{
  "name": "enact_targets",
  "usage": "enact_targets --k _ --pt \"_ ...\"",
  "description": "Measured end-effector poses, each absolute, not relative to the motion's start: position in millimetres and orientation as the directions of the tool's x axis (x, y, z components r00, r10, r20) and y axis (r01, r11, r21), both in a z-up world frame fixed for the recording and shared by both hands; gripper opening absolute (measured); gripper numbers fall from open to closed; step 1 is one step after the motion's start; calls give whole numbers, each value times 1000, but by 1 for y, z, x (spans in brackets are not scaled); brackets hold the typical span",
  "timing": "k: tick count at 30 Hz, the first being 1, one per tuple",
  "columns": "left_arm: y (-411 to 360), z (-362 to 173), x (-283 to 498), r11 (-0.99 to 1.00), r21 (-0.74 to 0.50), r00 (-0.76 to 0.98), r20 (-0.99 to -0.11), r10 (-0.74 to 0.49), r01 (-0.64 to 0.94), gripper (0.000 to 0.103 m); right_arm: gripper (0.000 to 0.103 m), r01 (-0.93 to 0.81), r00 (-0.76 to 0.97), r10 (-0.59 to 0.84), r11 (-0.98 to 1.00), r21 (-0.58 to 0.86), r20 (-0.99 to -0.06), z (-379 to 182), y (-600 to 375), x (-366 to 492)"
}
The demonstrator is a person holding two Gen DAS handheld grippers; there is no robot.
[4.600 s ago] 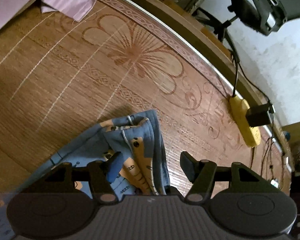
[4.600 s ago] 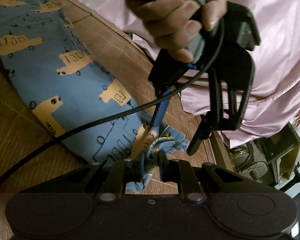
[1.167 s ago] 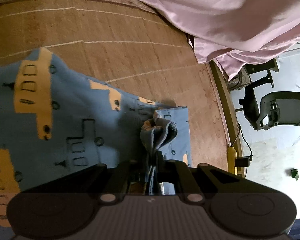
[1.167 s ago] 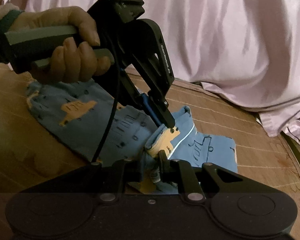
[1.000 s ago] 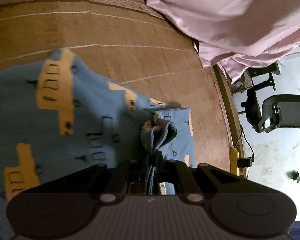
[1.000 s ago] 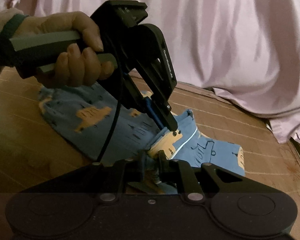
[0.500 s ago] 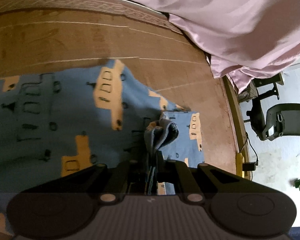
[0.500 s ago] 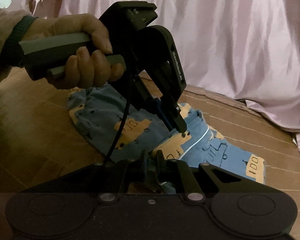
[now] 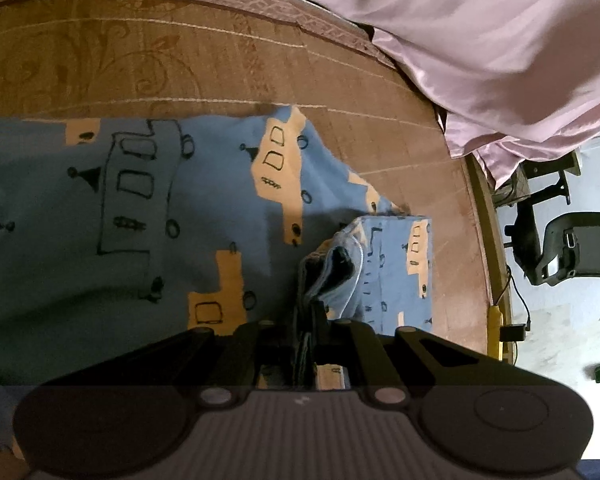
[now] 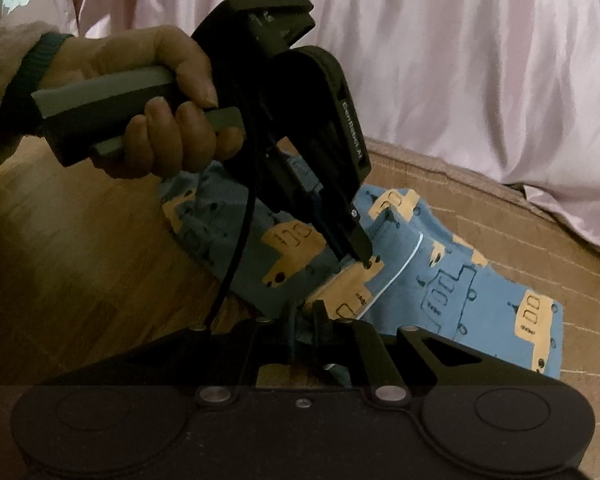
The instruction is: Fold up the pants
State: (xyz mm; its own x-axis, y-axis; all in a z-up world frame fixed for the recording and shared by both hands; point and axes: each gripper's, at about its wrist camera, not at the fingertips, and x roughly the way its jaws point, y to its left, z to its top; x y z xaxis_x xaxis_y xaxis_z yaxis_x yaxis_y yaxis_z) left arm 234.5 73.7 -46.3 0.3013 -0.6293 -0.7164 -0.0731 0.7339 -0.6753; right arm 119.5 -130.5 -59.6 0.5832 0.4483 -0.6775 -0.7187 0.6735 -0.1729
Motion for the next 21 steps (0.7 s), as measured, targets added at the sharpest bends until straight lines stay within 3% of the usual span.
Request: enact_targets --k 3,5,6,7,8,9,14,17,19,21 --pt "74 -47 235 737 -673 300 -718 -628 -68 8 15 -724 565 452 672 -152 -691 -62 -131 120" --pt "76 -44 233 744 -665 301 -724 -621 -63 16 22 -726 559 466 674 -134 -686 -59 -135 120" --pt "79 -41 231 750 -659 309 -726 -614 -59 21 36 -727 557 476 676 -123 -680 -56 -138 121" --pt "82 -37 227 758 -651 321 -728 -605 -49 34 54 -725 560 487 680 -112 -671 -53 -142 122" --pt "85 -31 222 767 -641 341 -729 -593 -38 45 61 -721 567 495 685 -106 -658 -50 -147 123" --pt "92 -26 217 774 -632 359 -730 -582 -31 49 67 -714 581 497 691 -112 -644 -47 -152 124" --pt "124 -4 173 807 -588 472 -729 -496 -60 69 61 -641 668 447 752 -155 -595 -37 -162 148" --pt "146 3 140 837 -538 554 -729 -401 -102 73 48 -608 694 457 786 -112 -557 -31 -158 168" --pt "158 5 124 852 -503 592 -734 -334 -144 76 32 -616 691 458 778 -124 -558 -33 -148 181" --pt "169 5 116 860 -474 610 -742 -277 -186 79 28 -621 691 446 770 -150 -569 -40 -136 192"
